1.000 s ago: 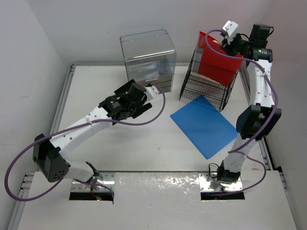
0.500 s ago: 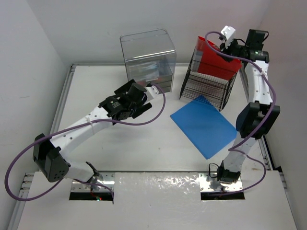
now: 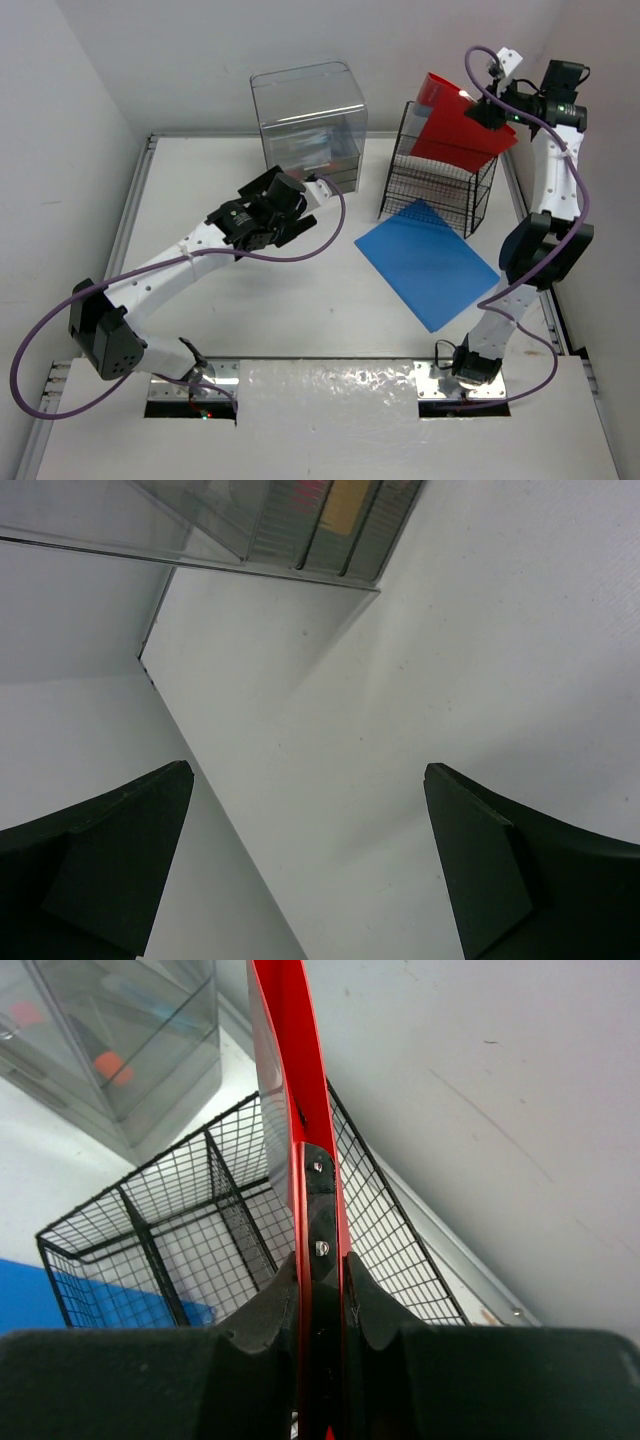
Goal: Organize the desk
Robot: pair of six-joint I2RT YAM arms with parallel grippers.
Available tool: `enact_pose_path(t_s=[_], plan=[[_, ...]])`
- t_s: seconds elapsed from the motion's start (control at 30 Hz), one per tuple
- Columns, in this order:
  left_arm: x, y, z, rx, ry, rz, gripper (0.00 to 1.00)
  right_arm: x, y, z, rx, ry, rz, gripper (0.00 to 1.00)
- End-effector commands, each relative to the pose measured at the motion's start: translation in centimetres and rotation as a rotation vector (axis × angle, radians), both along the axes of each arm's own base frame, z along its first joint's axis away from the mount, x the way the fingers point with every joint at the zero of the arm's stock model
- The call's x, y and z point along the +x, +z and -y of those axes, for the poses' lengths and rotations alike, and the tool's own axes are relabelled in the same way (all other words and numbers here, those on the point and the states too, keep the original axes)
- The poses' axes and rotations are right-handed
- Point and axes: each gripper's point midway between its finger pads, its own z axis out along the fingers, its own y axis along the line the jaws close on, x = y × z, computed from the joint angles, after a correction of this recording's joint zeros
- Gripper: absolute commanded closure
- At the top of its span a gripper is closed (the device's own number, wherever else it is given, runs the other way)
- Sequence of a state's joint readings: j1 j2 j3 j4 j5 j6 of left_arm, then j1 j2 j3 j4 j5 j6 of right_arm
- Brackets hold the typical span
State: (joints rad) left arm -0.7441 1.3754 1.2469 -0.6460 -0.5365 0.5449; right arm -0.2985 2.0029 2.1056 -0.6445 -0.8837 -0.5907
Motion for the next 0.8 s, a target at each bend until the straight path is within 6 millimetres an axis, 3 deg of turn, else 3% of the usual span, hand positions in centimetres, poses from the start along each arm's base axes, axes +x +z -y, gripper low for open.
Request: enact_pose_path(t_s=[0.0,0.17,0.2,0.23,0.27,0.3,0.37,0.4,0.47,0.6,0.63,0.7,0.77], plan=[[0.8,1.8,0.0,-0.039,0.017,0.056,0.0,-1.7,2.5,-2.2,0.076,0.094,0.002,1.0],[0.9,1.4,0.2,-0.034,0.011,0.045,0.0,-1.0,1.4,-1.1,0.028,0.022,-0.026,1.0],[1.0,1.3,0.3,-0.033,0.011,0.044,0.0,-0.6,0.9,-1.0,0.02,0.003,-0.037,0.91],[1.0,1.2,0.3,-0.031,0.011,0.041,0.0,0.2,-0.4,-0.6,-0.006,-0.045,-0.058,0.61],[1.0,1.1,0.3,-0.028,0.011,0.038,0.0,0.4,-0.8,-0.5,-0.006,-0.045,-0.057,0.61],[1.1,1.1,0.4,-0.028,0.011,0.038,0.0,1.4,-1.4,-0.1,-0.057,-0.1,-0.05,0.46],[1.1,1.0,0.4,-0.026,0.012,0.035,0.0,2.4,-2.4,0.6,-0.098,-0.176,-0.058,0.34],[1.1,1.0,0.4,-0.027,0.011,0.034,0.0,3.6,-1.9,1.5,-0.131,-0.247,-0.017,0.26],[1.2,0.8,0.5,-0.022,0.01,0.027,0.0,4.4,-1.7,2.4,-0.112,-0.34,-0.001,0.23],[1.3,0.5,0.7,-0.02,0.008,0.02,0.0,6.7,1.8,4.4,-0.072,-0.535,0.143,0.21],[1.3,0.5,0.8,-0.02,0.008,0.02,0.0,6.9,1.7,5.0,-0.061,-0.583,0.153,0.21],[1.4,0.5,0.8,-0.019,0.008,0.019,0.0,7.5,3.5,5.0,0.013,-0.614,0.222,0.21],[1.4,0.5,0.8,-0.019,0.01,0.017,0.0,8.0,4.0,4.7,0.073,-0.634,0.26,0.2]])
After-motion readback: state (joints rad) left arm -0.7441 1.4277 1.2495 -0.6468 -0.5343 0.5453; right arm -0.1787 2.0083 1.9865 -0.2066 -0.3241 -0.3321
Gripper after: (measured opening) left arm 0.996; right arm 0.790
